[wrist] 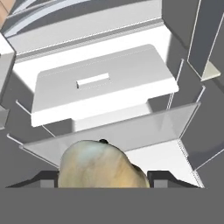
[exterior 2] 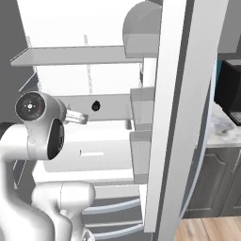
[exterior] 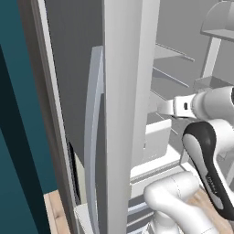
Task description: Retrieve the bottle and the shaker from the cabinet and place them next to the mixing bowl on the counter. Then add garlic from the fridge to the mixing bowl.
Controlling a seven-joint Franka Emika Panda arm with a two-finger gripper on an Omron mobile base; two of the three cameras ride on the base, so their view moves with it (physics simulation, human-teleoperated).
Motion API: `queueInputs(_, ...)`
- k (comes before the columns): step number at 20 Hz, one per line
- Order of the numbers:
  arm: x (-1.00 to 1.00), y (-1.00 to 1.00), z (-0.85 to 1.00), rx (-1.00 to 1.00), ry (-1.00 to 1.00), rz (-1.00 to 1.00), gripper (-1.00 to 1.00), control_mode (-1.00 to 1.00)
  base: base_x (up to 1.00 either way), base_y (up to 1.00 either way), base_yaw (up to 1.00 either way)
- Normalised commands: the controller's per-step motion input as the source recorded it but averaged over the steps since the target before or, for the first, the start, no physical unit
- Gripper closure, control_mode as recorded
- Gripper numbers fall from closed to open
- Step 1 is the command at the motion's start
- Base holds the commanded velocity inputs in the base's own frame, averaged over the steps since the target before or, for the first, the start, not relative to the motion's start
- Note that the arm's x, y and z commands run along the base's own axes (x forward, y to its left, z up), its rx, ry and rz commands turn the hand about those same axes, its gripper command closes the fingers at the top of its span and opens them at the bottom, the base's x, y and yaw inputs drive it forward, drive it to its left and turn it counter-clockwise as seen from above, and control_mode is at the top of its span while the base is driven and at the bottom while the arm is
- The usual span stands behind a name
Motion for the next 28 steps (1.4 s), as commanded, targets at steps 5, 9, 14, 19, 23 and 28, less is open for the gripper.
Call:
queueInputs(5, -0.06, -0.01, -0.61, -0.05, 0.0, -0.01, 1.0, -1.0, 0.0, 0.0, 0.0)
queueInputs(9, 0.0, 0.0, -0.01, 0.0, 0.0, 0.0, 1.0, -1.0, 0.0, 0.0, 0.0)
queueInputs(14, -0.01, -0.08, 0.0, 0.0, 0.0, 0.0, 1.0, -1.0, 0.0, 0.0, 0.0)
queueInputs(19, -0.19, -0.15, 0.0, 0.01, -0.02, 0.0, 1.0, -1.0, 0.0, 0.0, 0.0)
queueInputs(23, 0.0, 0.0, 0.0, 0.0, 0.0, 0.0, 1.0, 1.0, -0.55, -0.16, -0.01)
queueInputs(28, 0.0, 0.0, 0.0, 0.0, 0.0, 0.0, 1.0, 1.0, -0.53, -0.2, -0.02)
